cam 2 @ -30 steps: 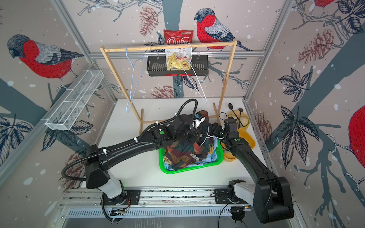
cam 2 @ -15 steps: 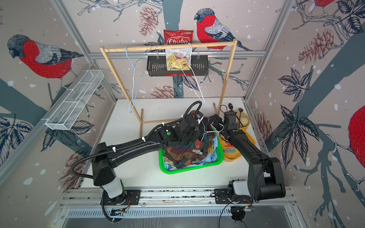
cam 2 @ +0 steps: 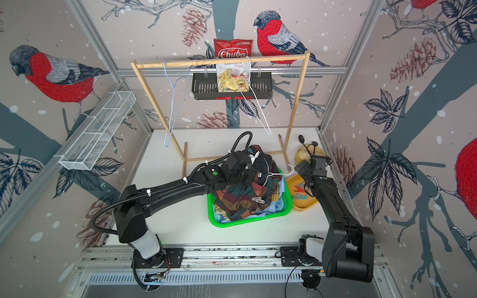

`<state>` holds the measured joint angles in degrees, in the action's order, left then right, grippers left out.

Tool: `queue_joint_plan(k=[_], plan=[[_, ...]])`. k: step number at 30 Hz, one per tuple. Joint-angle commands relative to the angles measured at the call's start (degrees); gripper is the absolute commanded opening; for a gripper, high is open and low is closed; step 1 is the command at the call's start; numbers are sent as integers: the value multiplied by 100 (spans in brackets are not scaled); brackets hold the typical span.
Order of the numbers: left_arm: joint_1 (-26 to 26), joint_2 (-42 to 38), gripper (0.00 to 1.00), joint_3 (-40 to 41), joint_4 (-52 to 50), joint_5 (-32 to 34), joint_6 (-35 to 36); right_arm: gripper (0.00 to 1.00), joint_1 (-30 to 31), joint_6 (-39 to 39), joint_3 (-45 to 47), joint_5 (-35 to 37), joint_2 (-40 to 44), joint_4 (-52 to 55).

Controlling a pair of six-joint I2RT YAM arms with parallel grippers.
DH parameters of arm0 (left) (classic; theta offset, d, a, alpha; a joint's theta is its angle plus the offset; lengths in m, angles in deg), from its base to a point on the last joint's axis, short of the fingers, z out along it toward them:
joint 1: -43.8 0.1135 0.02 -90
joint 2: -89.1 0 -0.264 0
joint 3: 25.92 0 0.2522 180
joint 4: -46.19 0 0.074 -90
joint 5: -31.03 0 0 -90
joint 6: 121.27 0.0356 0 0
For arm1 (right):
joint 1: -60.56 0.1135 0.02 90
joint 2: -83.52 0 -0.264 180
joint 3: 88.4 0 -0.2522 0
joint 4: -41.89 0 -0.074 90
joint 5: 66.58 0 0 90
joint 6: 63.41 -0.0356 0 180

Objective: Remove the clothespins securing long-sleeve shirts to the hanger
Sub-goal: Adjust the long-sleeve shirt at the bin.

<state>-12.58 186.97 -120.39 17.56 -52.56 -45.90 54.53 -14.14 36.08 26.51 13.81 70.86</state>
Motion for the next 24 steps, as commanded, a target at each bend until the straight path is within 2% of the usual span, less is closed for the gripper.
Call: queue_joint_plan(k=[1, 6, 13, 21, 24], plan=[[57, -49, 0, 47, 345, -202, -181, 99, -106, 6, 44, -268, 271, 194], [91, 112, 0, -11, 415, -395, -274, 97, 400, -131, -215, -392, 1346, 998], [88, 307, 0, 71, 752, -1151, -532, 86, 733, -564, -155, -1547, 3102, 1957], [110, 193, 0, 471, 1173, -1459, -634, 87, 1144, -620, -351, -2854, 3573, 2966], [110, 109, 0, 582, 1306, -1459, -636, 87, 1422, -683, -302, -3077, 3650, 3234]])
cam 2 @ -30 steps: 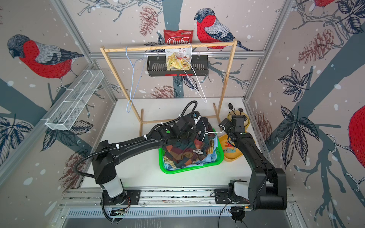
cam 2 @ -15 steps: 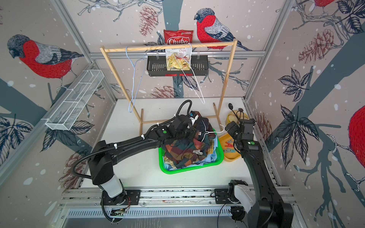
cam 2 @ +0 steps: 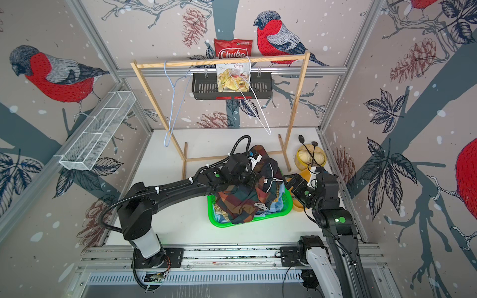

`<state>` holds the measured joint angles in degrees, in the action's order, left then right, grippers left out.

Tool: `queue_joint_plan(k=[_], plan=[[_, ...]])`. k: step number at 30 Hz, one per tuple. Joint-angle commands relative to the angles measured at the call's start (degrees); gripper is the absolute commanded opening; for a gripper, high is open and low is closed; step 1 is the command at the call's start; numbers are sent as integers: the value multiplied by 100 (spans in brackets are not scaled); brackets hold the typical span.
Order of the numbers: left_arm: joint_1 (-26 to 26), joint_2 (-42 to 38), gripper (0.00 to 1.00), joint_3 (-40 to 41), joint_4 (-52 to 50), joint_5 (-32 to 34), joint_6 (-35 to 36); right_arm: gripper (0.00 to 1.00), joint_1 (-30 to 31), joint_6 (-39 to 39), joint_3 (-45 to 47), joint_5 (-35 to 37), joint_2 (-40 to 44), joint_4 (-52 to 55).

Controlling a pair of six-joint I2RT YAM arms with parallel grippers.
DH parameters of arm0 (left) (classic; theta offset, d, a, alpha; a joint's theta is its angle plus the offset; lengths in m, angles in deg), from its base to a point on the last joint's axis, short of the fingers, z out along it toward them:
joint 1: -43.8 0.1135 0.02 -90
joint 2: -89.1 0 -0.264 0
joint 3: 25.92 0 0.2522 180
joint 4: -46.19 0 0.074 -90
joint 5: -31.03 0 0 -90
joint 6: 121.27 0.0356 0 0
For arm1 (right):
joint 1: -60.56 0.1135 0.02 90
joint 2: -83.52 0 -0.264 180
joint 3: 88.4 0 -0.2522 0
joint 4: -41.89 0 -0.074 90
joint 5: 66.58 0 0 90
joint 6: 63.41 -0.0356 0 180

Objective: Remove the clothespins securing long-sleeve shirts to the hanger
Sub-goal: Adjust the long-sleeve shirt at the bin, then remove the clamp from the hanger.

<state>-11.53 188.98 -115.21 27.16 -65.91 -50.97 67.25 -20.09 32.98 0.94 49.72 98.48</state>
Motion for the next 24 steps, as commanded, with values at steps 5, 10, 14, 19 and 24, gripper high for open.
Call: queue_joint_plan(k=[5, 10, 14, 19, 24], plan=[[20, -203, 0, 220, 525, -201, -82, 79, 811, -430, 429, -594, 278, 570], [22, -169, 0, 234, 509, -203, -62, 73, 1856, -1135, 730, -187, 370, 72], [22, -157, 0, 248, 505, -177, -43, 70, 3113, -1793, 878, 570, 123, -651], [22, -136, 0, 268, 508, -174, -34, 68, 4165, -2177, 792, 1240, -437, -1077], [18, -161, 0, 293, 519, -203, -37, 63, 4331, -2317, 732, 1536, -476, -983]])
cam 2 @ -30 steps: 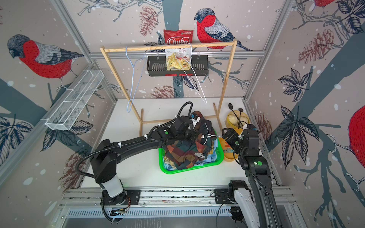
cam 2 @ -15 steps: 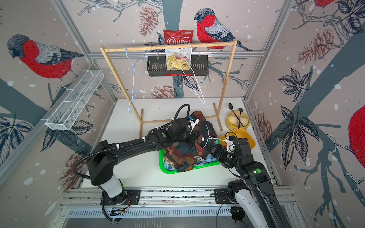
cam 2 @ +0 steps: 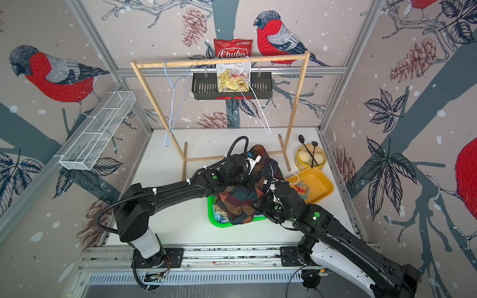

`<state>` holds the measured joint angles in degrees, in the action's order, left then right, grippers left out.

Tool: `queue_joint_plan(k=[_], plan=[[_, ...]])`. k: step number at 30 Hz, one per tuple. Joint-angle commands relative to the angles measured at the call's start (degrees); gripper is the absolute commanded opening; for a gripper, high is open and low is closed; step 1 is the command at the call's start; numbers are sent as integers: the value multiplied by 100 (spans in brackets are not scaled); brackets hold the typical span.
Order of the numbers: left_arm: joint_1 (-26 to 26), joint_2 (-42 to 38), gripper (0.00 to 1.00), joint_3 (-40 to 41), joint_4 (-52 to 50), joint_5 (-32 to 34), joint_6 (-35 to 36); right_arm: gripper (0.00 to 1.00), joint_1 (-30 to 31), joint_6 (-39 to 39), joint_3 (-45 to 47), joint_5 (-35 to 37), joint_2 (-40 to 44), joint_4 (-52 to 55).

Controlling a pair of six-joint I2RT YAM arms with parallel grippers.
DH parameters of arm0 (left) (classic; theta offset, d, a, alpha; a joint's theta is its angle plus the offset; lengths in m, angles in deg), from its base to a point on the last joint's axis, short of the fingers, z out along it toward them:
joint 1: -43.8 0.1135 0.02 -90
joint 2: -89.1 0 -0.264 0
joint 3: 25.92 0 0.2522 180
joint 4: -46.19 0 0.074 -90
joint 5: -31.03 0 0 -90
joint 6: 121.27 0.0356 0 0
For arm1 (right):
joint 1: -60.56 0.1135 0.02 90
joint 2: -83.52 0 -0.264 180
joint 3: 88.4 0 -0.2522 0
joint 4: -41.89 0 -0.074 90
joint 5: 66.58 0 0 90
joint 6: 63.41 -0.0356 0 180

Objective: Remove the clothespins securing long-sleeve shirts to the hanger
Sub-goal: Remove the clamp from the hanger.

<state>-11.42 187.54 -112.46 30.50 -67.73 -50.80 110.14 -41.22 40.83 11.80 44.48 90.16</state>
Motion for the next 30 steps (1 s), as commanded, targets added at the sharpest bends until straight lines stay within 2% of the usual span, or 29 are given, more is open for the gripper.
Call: queue_joint_plan(k=[1, 3, 7, 17, 24, 30], plan=[[7, -38, 0, 41, 187, -13, -50, 62, 43, -246, -31, 529, 121, -103], [6, -56, 0, 59, 188, -20, -34, 60, 26, -317, 39, 588, 266, -142], [5, -44, 0, 70, 190, -24, -39, 49, 22, -417, 96, 567, 320, -189], [3, -48, 0, 97, 192, -13, -38, 36, 42, -461, 151, 444, 325, -138], [3, -26, 0, 110, 175, 27, -35, 21, 77, -485, 107, 494, 402, -5], [4, -17, 0, 99, 134, 112, 6, 16, 131, -481, 74, 502, 432, 136]])
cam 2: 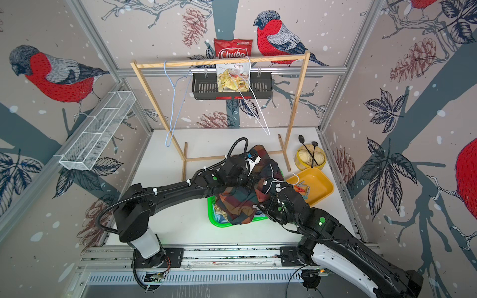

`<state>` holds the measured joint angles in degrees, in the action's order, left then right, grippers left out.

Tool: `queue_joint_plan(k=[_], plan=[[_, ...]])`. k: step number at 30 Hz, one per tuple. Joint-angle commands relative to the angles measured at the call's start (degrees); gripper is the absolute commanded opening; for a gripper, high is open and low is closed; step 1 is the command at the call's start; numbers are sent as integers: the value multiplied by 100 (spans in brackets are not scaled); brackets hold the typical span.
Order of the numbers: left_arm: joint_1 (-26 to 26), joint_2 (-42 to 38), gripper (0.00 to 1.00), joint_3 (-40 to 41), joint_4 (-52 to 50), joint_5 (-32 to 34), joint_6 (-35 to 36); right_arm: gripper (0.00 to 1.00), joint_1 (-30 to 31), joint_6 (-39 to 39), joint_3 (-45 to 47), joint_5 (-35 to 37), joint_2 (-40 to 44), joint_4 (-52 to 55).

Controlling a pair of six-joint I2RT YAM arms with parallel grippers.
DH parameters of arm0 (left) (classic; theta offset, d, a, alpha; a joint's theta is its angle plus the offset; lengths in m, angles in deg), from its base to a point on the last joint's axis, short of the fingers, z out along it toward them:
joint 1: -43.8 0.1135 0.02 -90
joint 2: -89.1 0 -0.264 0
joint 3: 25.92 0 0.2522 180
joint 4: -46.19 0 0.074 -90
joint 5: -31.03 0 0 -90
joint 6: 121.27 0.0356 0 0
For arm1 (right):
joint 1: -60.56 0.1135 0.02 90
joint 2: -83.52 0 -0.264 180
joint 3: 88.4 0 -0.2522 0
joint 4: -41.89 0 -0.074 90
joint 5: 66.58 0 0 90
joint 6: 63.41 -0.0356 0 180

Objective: Remove the clothespins securing long-sleeve shirts to the hanger
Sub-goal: Remove the clamp from the hanger, then place the clamp in the storage box.

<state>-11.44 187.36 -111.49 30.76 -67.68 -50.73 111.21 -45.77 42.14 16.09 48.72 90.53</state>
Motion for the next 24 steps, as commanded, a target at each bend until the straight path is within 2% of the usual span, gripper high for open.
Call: queue_joint_plan(k=[1, 6, 12, 14, 20, 24], plan=[[13, 9, 0, 3, 94, 146, 4, 15, 32, -16, -83, 91, 13, 153], [156, 27, 0, 65, 105, 205, -64, 8, 39, 18, -256, 279, 120, 536], [277, 26, 0, 102, 118, 203, -105, 6, 32, 46, -621, 751, 323, 1120], [286, 13, 0, 104, 95, 211, -106, 4, 19, 14, -853, 1138, 390, 1424], [347, -113, 0, 123, 63, 210, -129, 5, -135, 141, -1580, 2898, 232, 2743], [414, -129, 0, 145, 53, 197, -160, 5, -351, 125, -1820, 3704, 225, 3008]])
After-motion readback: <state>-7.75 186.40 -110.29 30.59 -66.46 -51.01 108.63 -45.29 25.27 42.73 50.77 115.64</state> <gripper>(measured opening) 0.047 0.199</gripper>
